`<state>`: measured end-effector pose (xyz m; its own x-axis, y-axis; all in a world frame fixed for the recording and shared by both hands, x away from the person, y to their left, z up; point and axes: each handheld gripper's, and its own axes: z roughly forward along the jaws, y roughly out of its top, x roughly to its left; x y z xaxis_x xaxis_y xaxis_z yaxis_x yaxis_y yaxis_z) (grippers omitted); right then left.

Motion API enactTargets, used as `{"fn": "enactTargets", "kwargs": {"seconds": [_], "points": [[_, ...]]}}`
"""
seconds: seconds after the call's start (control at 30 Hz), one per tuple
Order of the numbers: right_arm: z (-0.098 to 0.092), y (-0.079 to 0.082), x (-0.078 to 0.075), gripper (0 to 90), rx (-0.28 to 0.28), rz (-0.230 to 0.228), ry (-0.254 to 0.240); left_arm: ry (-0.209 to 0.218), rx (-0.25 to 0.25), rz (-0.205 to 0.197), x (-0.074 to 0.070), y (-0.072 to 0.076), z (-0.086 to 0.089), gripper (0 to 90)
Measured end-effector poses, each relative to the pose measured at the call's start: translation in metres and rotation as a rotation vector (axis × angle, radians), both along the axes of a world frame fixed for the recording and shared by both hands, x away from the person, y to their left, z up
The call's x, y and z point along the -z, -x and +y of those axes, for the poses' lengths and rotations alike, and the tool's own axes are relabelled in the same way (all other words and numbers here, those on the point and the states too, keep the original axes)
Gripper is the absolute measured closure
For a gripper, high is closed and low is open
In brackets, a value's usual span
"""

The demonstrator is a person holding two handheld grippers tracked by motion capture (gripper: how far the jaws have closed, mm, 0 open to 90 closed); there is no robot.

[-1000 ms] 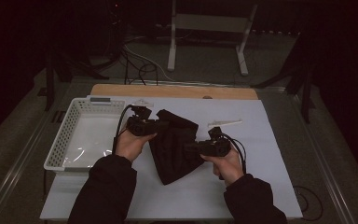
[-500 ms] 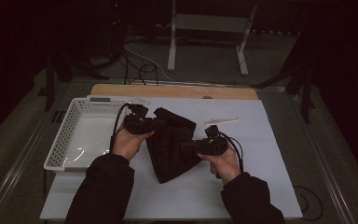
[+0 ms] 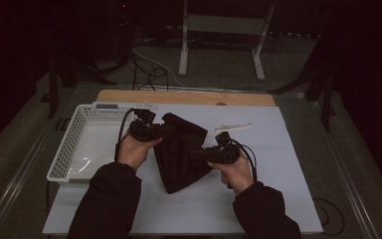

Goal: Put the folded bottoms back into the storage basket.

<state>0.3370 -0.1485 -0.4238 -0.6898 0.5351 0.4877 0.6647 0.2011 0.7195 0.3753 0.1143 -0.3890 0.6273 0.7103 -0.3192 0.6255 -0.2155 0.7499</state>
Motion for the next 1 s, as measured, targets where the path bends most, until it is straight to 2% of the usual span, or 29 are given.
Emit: {"fn": "enactTargets", "kwargs": {"seconds": [1.0], "points": [[0.020, -0.007, -0.009, 80.1, -0.019, -0.009, -0.010, 0.029, -0.031, 0.000, -0.008, -0.005, 0.015, 80.1]]}}
